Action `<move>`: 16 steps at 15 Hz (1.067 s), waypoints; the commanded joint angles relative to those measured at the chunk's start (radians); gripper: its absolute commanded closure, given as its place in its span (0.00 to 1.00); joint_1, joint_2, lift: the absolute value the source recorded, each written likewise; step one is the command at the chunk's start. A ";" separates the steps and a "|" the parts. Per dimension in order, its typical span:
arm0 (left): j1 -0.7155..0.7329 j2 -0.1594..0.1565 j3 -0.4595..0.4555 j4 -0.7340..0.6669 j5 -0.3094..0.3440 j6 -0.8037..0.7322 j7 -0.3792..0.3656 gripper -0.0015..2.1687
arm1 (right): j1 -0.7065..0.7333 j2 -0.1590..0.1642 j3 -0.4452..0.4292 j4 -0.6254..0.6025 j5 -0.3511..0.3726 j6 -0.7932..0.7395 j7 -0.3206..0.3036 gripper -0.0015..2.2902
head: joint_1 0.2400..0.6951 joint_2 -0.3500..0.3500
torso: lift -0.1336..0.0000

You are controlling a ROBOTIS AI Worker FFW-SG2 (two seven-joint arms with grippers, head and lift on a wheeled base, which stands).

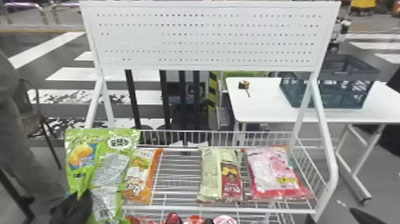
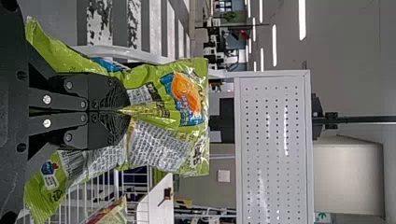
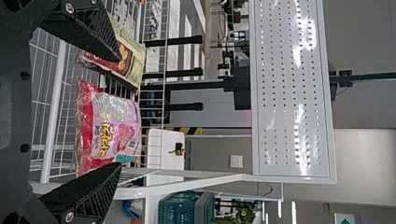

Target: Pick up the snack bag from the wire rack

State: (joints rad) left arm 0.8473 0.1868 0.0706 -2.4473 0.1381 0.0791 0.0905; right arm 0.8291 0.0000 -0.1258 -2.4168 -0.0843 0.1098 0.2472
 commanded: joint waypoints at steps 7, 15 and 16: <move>0.003 0.000 -0.009 -0.001 -0.008 0.000 0.000 0.87 | 0.001 0.001 0.000 -0.001 -0.005 0.003 0.000 0.04 | 0.57 0.50 | 1.00; 0.004 -0.001 -0.023 -0.004 -0.018 0.000 0.000 0.87 | -0.085 0.001 0.017 0.107 0.000 0.021 -0.026 0.04 | 0.57 0.50 | 1.00; 0.004 -0.001 -0.023 -0.002 -0.023 0.000 0.000 0.87 | -0.130 0.001 0.029 0.154 0.014 0.025 -0.029 0.04 | 0.57 0.50 | 1.00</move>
State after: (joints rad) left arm 0.8514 0.1856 0.0513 -2.4498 0.1219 0.0791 0.0904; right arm 0.7562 0.0000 -0.1097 -2.3240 -0.0854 0.1291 0.2207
